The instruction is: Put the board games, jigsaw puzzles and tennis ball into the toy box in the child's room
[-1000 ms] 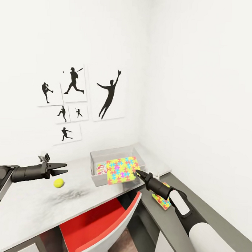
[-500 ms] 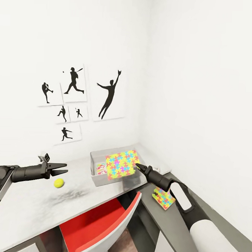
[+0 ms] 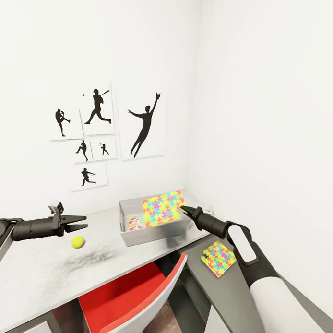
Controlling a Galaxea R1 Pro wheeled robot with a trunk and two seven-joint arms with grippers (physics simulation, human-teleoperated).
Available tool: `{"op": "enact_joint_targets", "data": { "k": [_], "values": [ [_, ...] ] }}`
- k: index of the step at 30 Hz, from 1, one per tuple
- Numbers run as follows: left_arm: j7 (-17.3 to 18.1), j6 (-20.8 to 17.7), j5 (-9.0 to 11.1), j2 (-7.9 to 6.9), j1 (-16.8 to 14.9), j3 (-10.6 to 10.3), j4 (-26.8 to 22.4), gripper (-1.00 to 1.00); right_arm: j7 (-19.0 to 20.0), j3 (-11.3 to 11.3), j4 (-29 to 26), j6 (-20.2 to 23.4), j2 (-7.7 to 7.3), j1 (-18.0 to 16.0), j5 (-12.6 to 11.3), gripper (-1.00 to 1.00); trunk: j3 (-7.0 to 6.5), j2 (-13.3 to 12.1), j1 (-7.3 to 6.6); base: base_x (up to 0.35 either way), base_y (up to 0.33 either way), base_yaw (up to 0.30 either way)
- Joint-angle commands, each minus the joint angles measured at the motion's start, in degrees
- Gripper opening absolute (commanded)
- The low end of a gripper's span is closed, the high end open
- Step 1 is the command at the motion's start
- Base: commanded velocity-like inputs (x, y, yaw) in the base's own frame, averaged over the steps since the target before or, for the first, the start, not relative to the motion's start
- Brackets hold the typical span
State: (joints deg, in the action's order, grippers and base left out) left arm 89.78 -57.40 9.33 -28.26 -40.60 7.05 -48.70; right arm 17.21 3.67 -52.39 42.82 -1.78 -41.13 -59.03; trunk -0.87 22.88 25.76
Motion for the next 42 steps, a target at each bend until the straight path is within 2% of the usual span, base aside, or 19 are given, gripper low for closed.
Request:
{"op": "enact_joint_targets", "data": {
  "k": [1,32,42],
  "values": [
    [0.2,-0.6,0.0,-0.09,0.0,0.0,0.0,1.00,0.1,0.1,0.0,0.1,-0.05,0.0,0.1,-1.00,0.03,0.0,0.02,-0.016,0.016,0.000],
    [0.2,0.2,0.0,-0.39,0.0,0.1,1.5,1.00,-0.2,0.2,-0.2,-0.1,0.64,0.0,0.3,-1.00,0.03,0.0,0.02,-0.006,0.006,0.000],
    [0.2,0.2,0.0,-0.64,0.0,0.1,1.5,1.00,-0.2,0.4,-0.2,-0.2,0.64,0.0,0.6,-1.00,0.17,0.0,0.02,0.102,-0.026,0.063]
  ]
}}
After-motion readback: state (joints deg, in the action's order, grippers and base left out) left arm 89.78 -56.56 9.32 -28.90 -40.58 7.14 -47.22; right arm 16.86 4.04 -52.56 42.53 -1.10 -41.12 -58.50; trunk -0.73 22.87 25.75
